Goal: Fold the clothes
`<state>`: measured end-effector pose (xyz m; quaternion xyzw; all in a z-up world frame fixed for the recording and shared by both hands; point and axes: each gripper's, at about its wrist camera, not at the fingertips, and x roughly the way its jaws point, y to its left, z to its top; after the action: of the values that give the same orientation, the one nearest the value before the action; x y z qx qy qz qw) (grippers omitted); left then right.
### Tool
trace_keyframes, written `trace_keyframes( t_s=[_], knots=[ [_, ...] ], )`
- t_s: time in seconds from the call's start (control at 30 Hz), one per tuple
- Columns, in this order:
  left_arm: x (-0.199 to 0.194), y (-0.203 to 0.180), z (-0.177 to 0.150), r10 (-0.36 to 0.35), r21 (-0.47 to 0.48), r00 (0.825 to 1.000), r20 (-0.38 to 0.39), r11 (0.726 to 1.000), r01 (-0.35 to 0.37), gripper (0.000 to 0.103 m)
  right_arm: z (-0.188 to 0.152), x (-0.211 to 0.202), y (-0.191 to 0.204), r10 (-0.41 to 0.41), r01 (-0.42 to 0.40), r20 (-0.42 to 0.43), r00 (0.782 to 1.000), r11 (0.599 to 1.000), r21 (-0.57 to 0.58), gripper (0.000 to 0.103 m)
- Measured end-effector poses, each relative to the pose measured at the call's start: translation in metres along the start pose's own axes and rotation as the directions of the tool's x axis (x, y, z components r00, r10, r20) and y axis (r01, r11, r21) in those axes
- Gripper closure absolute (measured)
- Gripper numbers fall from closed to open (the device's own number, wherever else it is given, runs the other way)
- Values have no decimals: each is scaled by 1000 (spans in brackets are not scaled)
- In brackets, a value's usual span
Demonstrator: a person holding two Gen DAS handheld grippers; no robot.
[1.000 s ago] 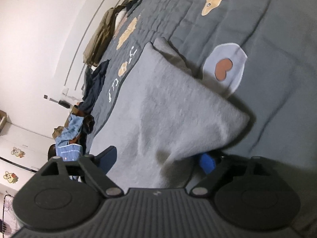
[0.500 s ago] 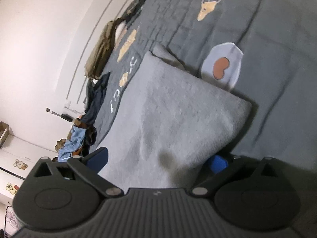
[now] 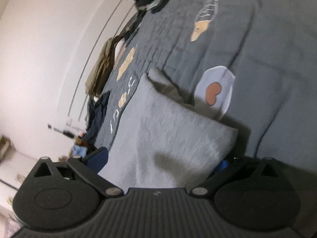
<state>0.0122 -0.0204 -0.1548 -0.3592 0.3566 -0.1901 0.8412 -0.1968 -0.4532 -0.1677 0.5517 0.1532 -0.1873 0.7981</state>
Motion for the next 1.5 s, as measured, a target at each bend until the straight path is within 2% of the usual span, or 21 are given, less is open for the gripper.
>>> trace_keyframes(
  t_s=[0.1, 0.23, 0.3, 0.33, 0.37, 0.47, 0.53, 0.6, 0.73, 0.8, 0.83, 0.87, 0.9, 0.93, 1.03, 1.23, 1.5],
  knots=[
    [5, 0, 0, 2, 6, 1000, 3, 1000, -2, 46, -5, 3, 9, -34, 33, -9, 999, 997, -71, 0],
    [3, -1, 1, -1, -4, 1000, 17, 1000, 1, 46, 0, 3, 9, -3, 2, -20, 1000, 999, -32, 0],
    [0, -2, 1, 1, -4, 1000, 27, 1000, -1, 65, 2, 3, 9, 13, -13, -24, 1000, 1000, -12, 1],
    [-1, -2, 1, 2, -4, 1000, 32, 1000, -1, 83, 3, 3, 9, 21, -21, -27, 999, 1000, -1, 2],
    [-3, -3, 1, 2, -4, 999, 36, 1000, -2, 85, 4, 3, 9, 29, -28, -29, 999, 1000, 9, 2],
    [-4, -1, -1, 29, -22, 999, 29, 999, -28, 84, 2, 3, 11, 39, -40, -45, 998, 999, -6, 2],
    [-1, 6, -3, 51, -47, 999, 17, 998, -50, 78, 1, 4, 9, 16, -16, -53, 998, 1000, -10, 2],
    [4, 9, -3, 49, -48, 999, 14, 998, -48, 77, 0, 6, 8, 13, -13, -42, 999, 1000, -6, 2],
    [9, 4, 1, 1, -52, 1000, 21, 999, 0, 55, -2, 6, 9, 8, -9, -32, 999, 1000, -11, 1],
    [10, 1, 1, 0, -40, 1000, 29, 999, 1, 56, -1, 6, 11, 11, -11, -32, 999, 1000, -22, 3],
    [10, 1, 1, 5, -34, 999, 32, 999, -4, 63, -1, 6, 11, 11, -12, -31, 999, 999, -30, 13],
    [11, 0, 1, 11, -27, 999, 35, 1000, -10, 82, 0, 6, 11, 8, -9, -31, 999, 999, -39, 42],
    [11, -1, 1, 16, -21, 999, 37, 1000, -15, 85, 1, 5, 11, 4, -6, -31, 1000, 999, -49, 61],
    [11, -1, 1, 21, -15, 999, 40, 1000, -21, 86, 3, 7, 10, -8, 7, -33, 999, 999, -42, 90],
    [8, -4, 2, 28, 0, 998, 50, 1000, -28, 91, 7, 0, 1, -3, 4, -22, 1000, 1000, 25, 93],
    [-11, -12, 8, 11, -1, 998, 60, 1000, -11, 94, 12, -23, 16, 48, -48, 12, 999, 999, 16, 94],
    [-45, -14, 10, 10, 35, 999, 45, 999, -11, 95, 8, -60, 12, 58, -57, -8, 998, 997, 48, 95]
  ],
)
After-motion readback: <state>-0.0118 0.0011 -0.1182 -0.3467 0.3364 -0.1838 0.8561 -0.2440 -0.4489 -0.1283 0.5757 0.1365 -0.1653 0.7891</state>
